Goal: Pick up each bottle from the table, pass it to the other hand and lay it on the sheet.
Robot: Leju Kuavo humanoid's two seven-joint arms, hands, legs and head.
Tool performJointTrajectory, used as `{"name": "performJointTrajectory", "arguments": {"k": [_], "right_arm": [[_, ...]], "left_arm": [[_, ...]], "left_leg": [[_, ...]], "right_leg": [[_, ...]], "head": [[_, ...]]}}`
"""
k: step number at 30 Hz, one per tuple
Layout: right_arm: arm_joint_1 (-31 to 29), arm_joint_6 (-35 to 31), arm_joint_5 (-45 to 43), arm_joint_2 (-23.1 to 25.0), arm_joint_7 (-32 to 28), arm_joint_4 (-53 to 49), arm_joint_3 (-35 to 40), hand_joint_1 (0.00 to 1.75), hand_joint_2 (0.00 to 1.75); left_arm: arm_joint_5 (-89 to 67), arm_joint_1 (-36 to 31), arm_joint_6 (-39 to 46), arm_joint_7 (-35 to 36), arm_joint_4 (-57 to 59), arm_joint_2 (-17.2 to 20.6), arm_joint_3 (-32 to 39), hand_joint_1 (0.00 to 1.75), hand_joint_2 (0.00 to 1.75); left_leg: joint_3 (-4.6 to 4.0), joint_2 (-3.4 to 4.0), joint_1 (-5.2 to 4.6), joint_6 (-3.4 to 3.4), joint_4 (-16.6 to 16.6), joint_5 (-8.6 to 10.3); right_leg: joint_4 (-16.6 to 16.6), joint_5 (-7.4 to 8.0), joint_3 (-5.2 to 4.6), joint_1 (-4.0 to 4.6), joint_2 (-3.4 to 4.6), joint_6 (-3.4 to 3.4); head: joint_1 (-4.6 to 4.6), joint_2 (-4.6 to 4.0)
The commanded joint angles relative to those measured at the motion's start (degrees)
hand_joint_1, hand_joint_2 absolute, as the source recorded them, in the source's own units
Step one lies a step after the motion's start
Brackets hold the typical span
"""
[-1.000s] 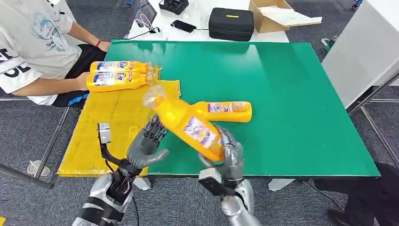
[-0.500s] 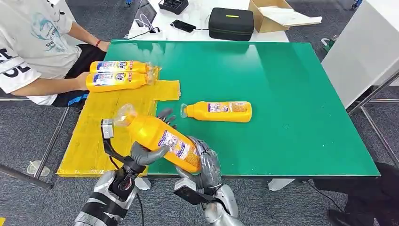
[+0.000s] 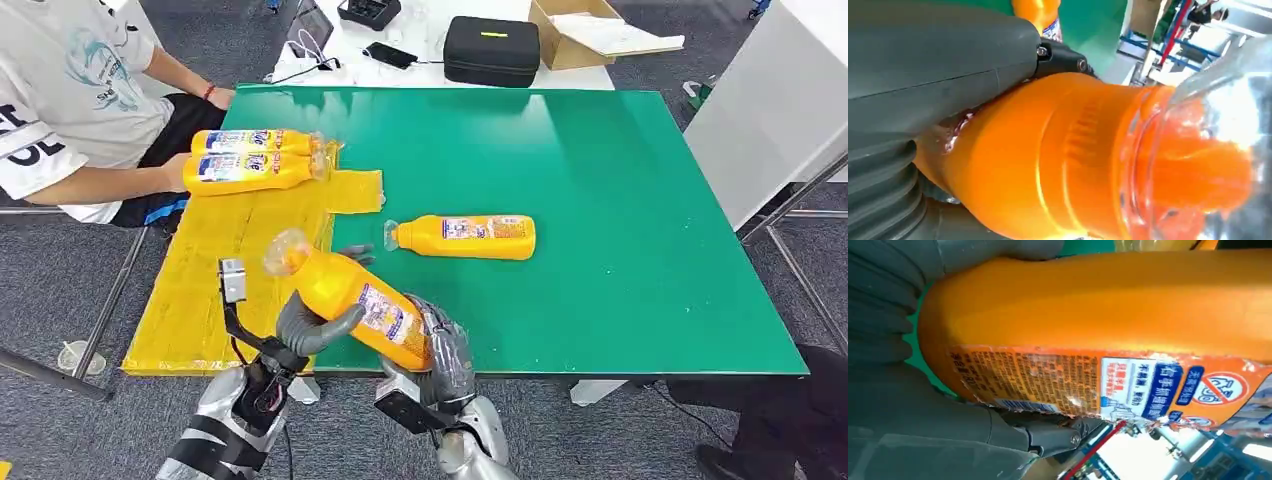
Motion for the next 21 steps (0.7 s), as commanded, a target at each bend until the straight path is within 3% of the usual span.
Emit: {"name": "performJointTrajectory", "arguments": {"k": [1, 8, 12, 13, 14, 15, 16, 17, 21], "right_arm": [[-1.92, 0.17, -1.17, 0.76, 0.13, -1.77, -3.85, 1.75, 1.75], [-2.09, 0.17, -1.20, 0.91, 0.13, -1.73, -3.99, 1.75, 1.75], [-2.46, 0.17, 3.43, 2.08, 0.13, 0.16, -6.64, 1.75, 1.75], [-2.46, 0.17, 3.95, 2.08, 0.13, 0.52, -7.20, 1.59, 1.75], [-2.65, 0.17, 4.55, 2.08, 0.13, 1.51, -7.49, 1.03, 1.75], [-2.84, 0.17, 4.52, 2.08, 0.13, 2.42, -7.77, 0.00, 1.75], [-3.08, 0.17, 4.79, 2.08, 0.80, 3.33, -7.79, 0.00, 1.75], [-3.11, 0.17, 4.57, 2.08, 0.82, 3.48, -7.78, 0.00, 0.00], [-4.32, 0.17, 3.52, 2.08, 2.20, 6.41, -6.10, 0.00, 0.00]], "left_arm": [[-4.40, -2.84, -1.23, -0.77, 5.10, 3.33, -7.67, 1.75, 1.75], [-2.62, -2.90, -3.04, -0.20, 5.79, 3.21, -7.59, 1.75, 1.75], [6.58, -2.36, -7.45, 3.84, 5.63, 2.18, -6.25, 1.75, 1.75], [8.22, -2.08, -7.42, 4.79, 5.39, 2.00, -6.04, 1.75, 1.75], [9.33, -1.80, -7.08, 5.10, 4.89, 1.90, -5.84, 1.75, 1.75], [11.54, -1.58, -6.86, 5.94, 4.73, 1.52, -5.14, 1.75, 1.75], [12.72, -1.34, -6.44, 6.37, 4.01, 1.46, -4.79, 1.75, 1.75], [13.03, -1.30, -6.19, 6.46, 3.71, 1.46, -4.63, 1.75, 1.75], [16.81, -1.20, -3.40, 7.26, 2.69, 0.56, -1.48, 1.75, 1.75]], "left_leg": [[0.21, 0.05, -0.04, 0.04, -0.05, -0.05], [0.26, 0.12, -0.05, 0.06, -0.06, -0.08], [0.26, 0.13, -0.03, 0.06, -0.04, -0.09], [0.32, 0.14, -0.03, 0.07, -0.04, -0.11], [0.31, 0.16, -0.04, 0.07, -0.04, -0.11], [0.22, 0.11, -0.03, 0.05, -0.04, -0.07], [0.33, 0.14, -0.02, 0.07, -0.04, -0.12], [0.39, 0.15, -0.03, 0.08, -0.05, -0.14], [0.23, 0.14, -0.03, 0.05, -0.04, -0.09]], "right_leg": [[-0.01, -0.06, 0.18, -0.02, -0.02, -0.07], [-0.03, -0.06, 0.23, -0.02, 0.04, -0.07], [-0.03, -0.06, 0.23, 0.00, 0.05, -0.07], [-0.04, -0.07, 0.29, 0.01, 0.05, -0.08], [-0.03, -0.07, 0.28, 0.00, 0.08, -0.08], [-0.03, -0.05, 0.21, 0.00, 0.04, -0.06], [-0.04, -0.08, 0.31, 0.02, 0.04, -0.08], [-0.06, -0.10, 0.38, 0.02, 0.04, -0.09], [-0.04, -0.05, 0.22, 0.00, 0.06, -0.07]], "head": [[-0.02, 0.00], [0.00, 0.00], [0.02, 0.00], [0.00, 0.00], [0.00, 0.00], [0.00, 0.02], [0.02, 0.00], [0.00, 0.00], [0.02, 0.00]]}}
